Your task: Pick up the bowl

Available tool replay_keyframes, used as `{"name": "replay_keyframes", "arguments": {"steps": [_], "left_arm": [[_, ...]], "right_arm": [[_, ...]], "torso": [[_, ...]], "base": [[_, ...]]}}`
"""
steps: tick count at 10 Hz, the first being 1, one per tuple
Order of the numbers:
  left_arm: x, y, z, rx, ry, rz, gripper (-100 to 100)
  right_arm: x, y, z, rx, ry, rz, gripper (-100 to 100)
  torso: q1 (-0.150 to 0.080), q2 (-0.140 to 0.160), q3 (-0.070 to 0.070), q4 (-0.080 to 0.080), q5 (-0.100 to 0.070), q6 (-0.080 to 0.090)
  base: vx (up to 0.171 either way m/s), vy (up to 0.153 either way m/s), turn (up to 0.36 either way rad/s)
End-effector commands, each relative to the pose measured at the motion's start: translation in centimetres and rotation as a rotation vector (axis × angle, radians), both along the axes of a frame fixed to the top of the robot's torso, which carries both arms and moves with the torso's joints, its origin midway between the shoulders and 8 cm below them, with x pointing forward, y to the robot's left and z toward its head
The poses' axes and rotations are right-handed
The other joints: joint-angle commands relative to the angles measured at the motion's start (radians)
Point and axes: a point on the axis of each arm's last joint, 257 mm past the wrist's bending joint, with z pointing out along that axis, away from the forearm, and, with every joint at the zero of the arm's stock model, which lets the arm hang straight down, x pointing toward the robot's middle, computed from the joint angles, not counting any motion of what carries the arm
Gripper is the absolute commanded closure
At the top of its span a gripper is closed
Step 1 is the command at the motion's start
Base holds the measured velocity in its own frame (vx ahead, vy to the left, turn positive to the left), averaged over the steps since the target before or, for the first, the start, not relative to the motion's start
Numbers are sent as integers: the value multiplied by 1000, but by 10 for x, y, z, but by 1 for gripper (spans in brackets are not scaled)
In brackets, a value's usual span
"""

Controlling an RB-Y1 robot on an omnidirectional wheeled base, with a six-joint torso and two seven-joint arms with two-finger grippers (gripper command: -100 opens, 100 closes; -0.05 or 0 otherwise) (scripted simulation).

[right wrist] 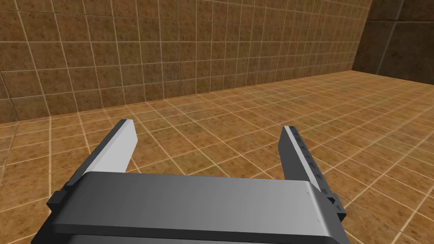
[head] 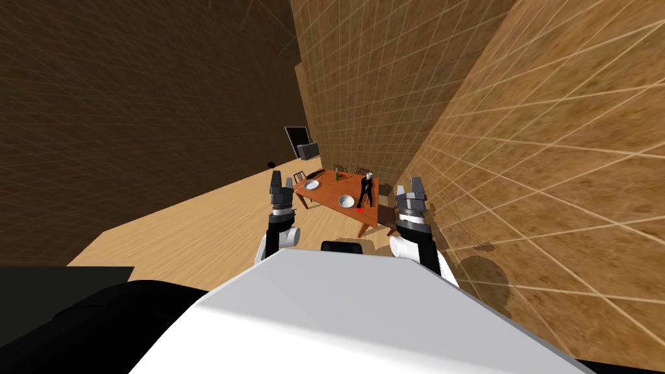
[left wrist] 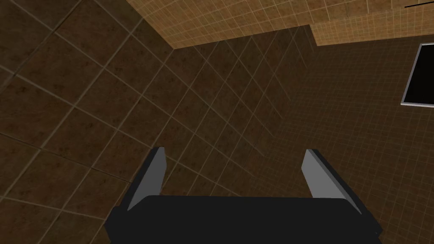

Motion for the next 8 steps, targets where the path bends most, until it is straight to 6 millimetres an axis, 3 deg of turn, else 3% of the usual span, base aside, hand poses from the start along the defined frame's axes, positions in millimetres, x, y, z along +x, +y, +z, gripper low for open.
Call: {"name": "replay_keyframes", "arguments": {"steps": [1,8], "left_arm": [[0,0,0,0,0,0,0],[0,0,0,0,0,0,0]], "right_arm": [[4,6,-1,-50,17,18,-100],[29,46,-19,-321,126,75,-100]], "torso": [[0,0,0,0,0,0],[2,-1,0,0,1,0]], "base": [[1,8,75],[6,31,166]]}}
